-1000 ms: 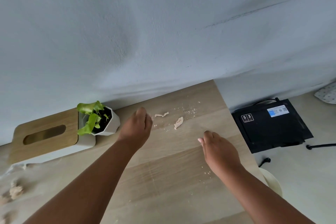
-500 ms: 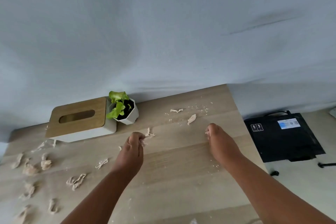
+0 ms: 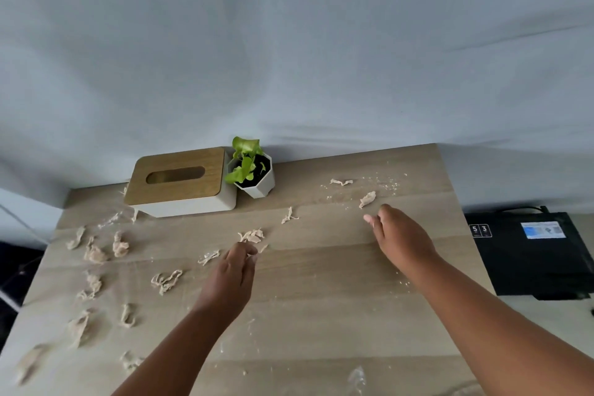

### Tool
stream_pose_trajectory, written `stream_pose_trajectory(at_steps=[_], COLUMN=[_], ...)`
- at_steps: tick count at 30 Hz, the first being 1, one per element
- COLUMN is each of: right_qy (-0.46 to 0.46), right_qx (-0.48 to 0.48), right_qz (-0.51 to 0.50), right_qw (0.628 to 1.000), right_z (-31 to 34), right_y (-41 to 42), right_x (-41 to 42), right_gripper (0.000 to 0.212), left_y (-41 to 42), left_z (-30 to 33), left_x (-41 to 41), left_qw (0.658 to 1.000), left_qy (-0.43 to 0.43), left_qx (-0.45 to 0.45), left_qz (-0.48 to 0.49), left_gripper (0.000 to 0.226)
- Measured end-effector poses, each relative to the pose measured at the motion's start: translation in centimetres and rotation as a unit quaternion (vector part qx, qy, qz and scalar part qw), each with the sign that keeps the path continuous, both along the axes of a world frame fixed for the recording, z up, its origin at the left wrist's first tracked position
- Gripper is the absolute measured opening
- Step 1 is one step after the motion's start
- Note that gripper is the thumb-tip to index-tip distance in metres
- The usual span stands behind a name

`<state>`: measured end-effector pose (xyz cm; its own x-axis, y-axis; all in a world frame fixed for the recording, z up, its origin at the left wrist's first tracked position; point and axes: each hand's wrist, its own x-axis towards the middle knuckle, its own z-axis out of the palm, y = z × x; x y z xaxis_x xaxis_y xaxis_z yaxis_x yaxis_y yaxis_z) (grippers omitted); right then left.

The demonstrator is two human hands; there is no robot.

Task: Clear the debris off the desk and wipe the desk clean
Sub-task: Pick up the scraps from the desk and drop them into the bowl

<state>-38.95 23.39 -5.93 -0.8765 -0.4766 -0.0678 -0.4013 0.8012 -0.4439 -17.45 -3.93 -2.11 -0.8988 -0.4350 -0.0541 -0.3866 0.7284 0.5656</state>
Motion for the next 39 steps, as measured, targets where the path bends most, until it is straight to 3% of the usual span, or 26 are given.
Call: stream_pose_trajectory(at_steps=[5, 8, 11, 17, 24, 28, 34, 39], right_qy=[-0.040, -0.040, 0.018, 0.039, 0.074, 0.073, 0.079, 0.113], right_qx=[-0.006, 0.014, 0.027, 0.131, 0.122, 0.117, 0.087, 0.073], right_qz=[0.011, 0.027, 0.049, 0.124, 0.154, 0.147, 0.127, 0.102], right_qw=[0.999, 0.999, 0.998, 0.983, 0.978, 0.980, 0.985, 0.986], right_z=[-0.1, 0.2, 0.2, 0.2, -1.0, -1.3, -1.1, -1.1], right_y=[-0.4, -0.5, -0.7, -1.5, -3.2, -4.1, -5.8, -7.0], right_x=[-1.4, -2.7, -3.9, -6.2, -6.2, -5.9, -6.5, -7.1], right_gripper=[0.009, 0.015, 0.015, 0.044, 0.014, 0.012, 0.007, 0.016], left_y=[-0.1, -0.1, -0.2, 0.3, 0.6, 0.3, 0.4, 0.7], left_z=[-0.5, -0.6, -0.8, -1.6, -3.0, -3.6, -4.3, -4.8], left_x=[-0.1, -1.2, -2.7, -5.5, -7.8, -8.4, -9.5, -10.8], left_qw=[0.999, 0.999, 0.999, 0.998, 0.995, 0.998, 0.998, 0.997], left_qy=[-0.030, -0.029, -0.022, -0.031, -0.040, -0.036, -0.066, -0.075], left_qx=[0.016, 0.013, 0.015, 0.040, 0.078, 0.041, -0.003, -0.014], left_qz=[-0.002, -0.012, -0.018, -0.041, -0.037, -0.008, -0.009, -0.012], left_gripper=[0.026, 0.022, 0.005, 0.016, 0.010, 0.009, 0.033, 0.036])
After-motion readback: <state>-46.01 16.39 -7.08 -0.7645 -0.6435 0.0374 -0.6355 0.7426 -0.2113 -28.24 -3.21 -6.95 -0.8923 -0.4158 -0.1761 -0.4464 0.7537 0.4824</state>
